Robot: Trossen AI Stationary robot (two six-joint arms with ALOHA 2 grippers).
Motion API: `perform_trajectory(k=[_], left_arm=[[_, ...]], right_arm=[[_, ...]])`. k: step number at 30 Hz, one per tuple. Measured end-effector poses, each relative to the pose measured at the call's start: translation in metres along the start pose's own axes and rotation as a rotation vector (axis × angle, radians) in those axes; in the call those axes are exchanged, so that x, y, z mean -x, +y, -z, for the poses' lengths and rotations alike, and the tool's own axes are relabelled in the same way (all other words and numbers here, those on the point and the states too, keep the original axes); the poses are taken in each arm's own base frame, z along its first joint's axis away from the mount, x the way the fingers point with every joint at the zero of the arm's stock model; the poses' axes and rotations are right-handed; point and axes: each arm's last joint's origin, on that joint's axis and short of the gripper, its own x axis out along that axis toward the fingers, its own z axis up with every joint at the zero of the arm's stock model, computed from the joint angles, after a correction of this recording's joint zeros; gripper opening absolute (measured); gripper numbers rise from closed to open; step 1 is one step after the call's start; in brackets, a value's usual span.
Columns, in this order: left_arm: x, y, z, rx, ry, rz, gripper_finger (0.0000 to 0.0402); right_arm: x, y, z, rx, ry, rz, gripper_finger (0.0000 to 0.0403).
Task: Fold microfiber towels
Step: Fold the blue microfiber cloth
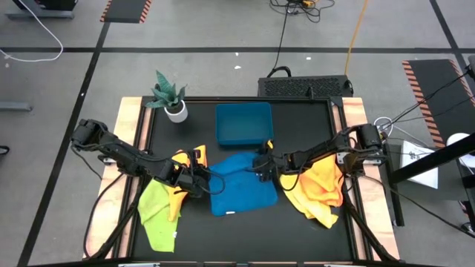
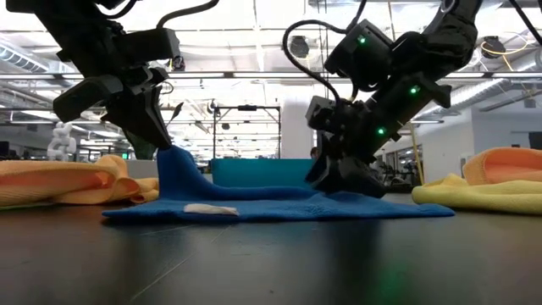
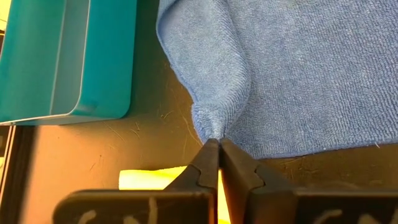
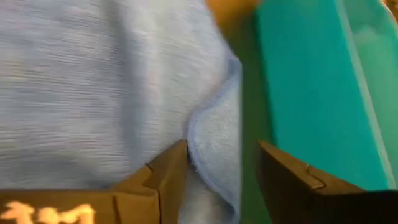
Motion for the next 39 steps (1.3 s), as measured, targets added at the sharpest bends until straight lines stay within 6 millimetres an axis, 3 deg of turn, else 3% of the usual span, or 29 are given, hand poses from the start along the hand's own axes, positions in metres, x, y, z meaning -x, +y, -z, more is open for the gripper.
perform_trajectory(k=[6, 13, 19, 39], left_arm=[[0.000, 0.000, 0.000, 0.000, 0.000, 0.001, 0.0017], [0.000, 0.000, 0.000, 0.000, 0.000, 0.002, 0.0004], [0.000, 0.000, 0.000, 0.004, 0.001, 0.001, 0.0021], [0.000, 0.000, 0.000, 0.009, 0.002, 0.009, 0.0005]], right_arm=[[-0.002, -0.010, -0.002, -0.100, 0.002, 0.134, 0.0156], [-0.002, -0.009, -0.007, -0.117, -0.071, 0.049, 0.0137], [-0.003, -0.008, -0.004, -0.148, -0.044, 0.019, 0.0126], [-0.008, -0.015, 0.012, -0.523, 0.087, 0.097, 0.0125]])
